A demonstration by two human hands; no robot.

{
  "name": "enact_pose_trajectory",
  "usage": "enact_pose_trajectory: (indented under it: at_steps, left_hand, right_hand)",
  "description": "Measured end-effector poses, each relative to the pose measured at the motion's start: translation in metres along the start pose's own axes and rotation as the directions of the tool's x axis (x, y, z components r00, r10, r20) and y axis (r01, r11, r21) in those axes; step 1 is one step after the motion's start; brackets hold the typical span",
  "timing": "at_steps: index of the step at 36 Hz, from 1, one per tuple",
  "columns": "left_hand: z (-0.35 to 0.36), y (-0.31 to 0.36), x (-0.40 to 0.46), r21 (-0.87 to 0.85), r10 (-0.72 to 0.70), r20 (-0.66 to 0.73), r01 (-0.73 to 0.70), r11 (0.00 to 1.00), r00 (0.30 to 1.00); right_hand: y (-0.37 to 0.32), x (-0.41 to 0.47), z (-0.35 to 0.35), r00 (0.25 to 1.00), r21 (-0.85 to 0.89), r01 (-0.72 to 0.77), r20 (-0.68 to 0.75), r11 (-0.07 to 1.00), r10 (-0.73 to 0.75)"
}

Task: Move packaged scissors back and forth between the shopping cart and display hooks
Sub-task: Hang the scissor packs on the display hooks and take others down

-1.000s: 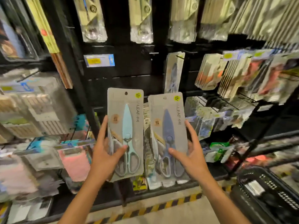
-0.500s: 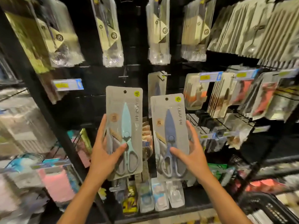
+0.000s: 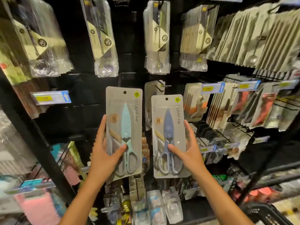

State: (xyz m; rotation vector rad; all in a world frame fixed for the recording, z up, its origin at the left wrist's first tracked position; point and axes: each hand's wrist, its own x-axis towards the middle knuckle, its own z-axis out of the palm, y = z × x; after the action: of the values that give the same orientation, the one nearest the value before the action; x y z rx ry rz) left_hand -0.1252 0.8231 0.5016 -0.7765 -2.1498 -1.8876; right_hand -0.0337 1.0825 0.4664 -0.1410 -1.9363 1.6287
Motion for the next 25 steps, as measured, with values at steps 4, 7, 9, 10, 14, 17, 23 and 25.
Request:
enact_pose_trajectory:
  at_steps: [4,7,9,10,14,17,23,25]
  left_hand:
    - [0.005,0.0,0.007,-0.01,0.017,-0.004,-0.017,1.0,1.0]
    - [0.01,0.0,0.013,-0.001,0.017,-0.027,-0.017,1.0,0.999]
    - [0.013,0.0,0.018,0.008,0.018,-0.033,-0.018,1.0,0.999]
    - [0.014,0.0,0.02,0.016,0.018,-0.035,-0.018,1.0,0.999]
    - [0.021,0.001,0.026,0.031,0.041,-0.052,-0.04,0.999,0.998]
    - [0.027,0.002,0.029,0.034,0.042,-0.06,-0.04,0.999,0.997]
    - [0.037,-0.001,0.031,0.059,0.04,-0.084,-0.035,0.998,0.996]
    - [0.038,-0.003,0.033,0.065,0.046,-0.086,-0.041,0.997,0.995]
  right_hand:
    - [0.005,0.017,0.001,1.0,0.019,-0.002,0.018,1.0,0.002]
    - [0.009,0.029,-0.001,1.0,0.044,0.006,0.029,0.999,-0.007]
    - [0.011,0.037,-0.002,0.999,0.063,0.008,0.042,0.998,-0.011]
    - [0.012,0.041,-0.003,0.999,0.069,0.009,0.049,0.998,-0.013]
    - [0.018,0.053,-0.006,0.998,0.078,0.009,0.059,0.997,-0.013]
    - [0.024,0.058,-0.008,0.998,0.082,0.007,0.068,0.997,-0.013]
    - [0.029,0.07,-0.011,0.991,0.068,0.012,0.129,0.998,-0.021]
    - [0.032,0.074,-0.011,0.99,0.054,0.011,0.141,0.998,-0.018]
